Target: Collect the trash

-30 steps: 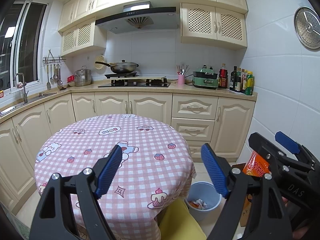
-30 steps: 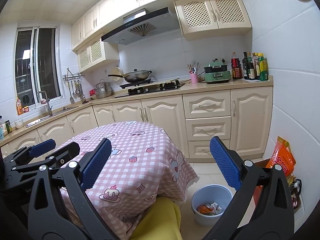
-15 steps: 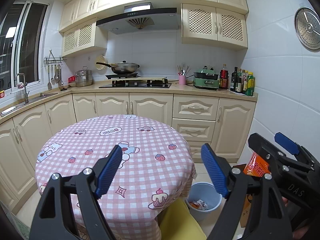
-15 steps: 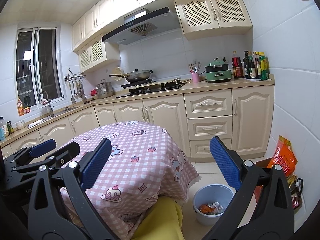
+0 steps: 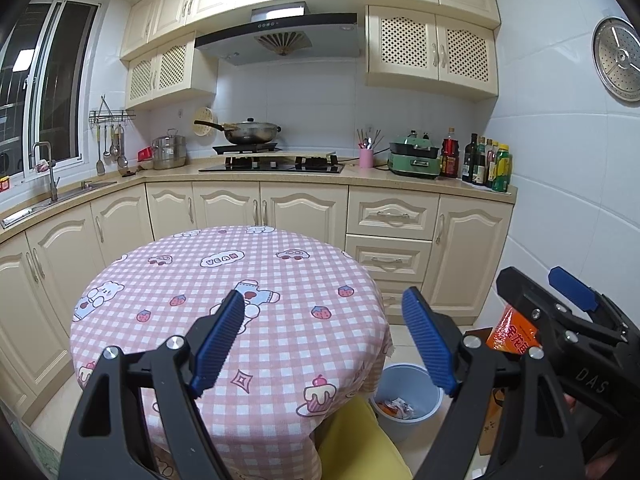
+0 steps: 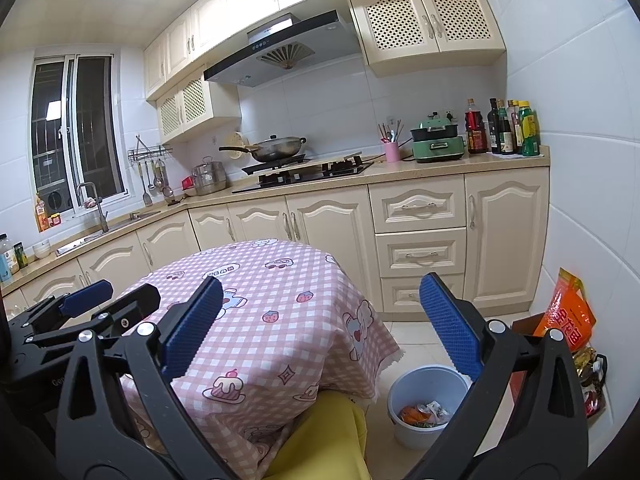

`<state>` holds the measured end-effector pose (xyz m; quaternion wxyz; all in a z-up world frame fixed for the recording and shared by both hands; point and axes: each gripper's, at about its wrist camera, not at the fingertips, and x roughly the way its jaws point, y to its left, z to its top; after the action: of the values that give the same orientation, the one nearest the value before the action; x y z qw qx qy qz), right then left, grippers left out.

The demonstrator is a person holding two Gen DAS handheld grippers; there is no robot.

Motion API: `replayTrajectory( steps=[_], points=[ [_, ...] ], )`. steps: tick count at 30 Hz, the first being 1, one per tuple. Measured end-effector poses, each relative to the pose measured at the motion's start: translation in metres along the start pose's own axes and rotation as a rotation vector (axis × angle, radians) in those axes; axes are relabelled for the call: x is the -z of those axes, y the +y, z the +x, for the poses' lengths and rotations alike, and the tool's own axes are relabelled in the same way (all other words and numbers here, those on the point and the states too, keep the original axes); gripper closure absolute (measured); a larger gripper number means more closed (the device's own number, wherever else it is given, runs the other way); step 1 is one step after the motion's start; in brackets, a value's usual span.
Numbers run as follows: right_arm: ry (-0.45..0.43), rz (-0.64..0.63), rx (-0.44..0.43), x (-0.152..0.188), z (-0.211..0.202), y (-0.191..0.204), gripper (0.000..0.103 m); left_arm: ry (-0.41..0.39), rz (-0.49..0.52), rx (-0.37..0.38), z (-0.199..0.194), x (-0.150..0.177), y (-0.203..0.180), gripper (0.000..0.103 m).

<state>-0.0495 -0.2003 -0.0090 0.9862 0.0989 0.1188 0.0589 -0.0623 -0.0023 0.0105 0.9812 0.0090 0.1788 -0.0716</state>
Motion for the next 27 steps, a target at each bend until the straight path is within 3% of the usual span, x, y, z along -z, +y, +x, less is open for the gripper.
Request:
replayTrajectory(
  steps=[27],
  points=[
    [0.030, 0.014, 0.004, 0.0056, 0.0043, -0.0038, 0.006, 0.022, -0.002, 0.002, 0.0069, 0.0034, -0.0029, 0.024]
  ],
)
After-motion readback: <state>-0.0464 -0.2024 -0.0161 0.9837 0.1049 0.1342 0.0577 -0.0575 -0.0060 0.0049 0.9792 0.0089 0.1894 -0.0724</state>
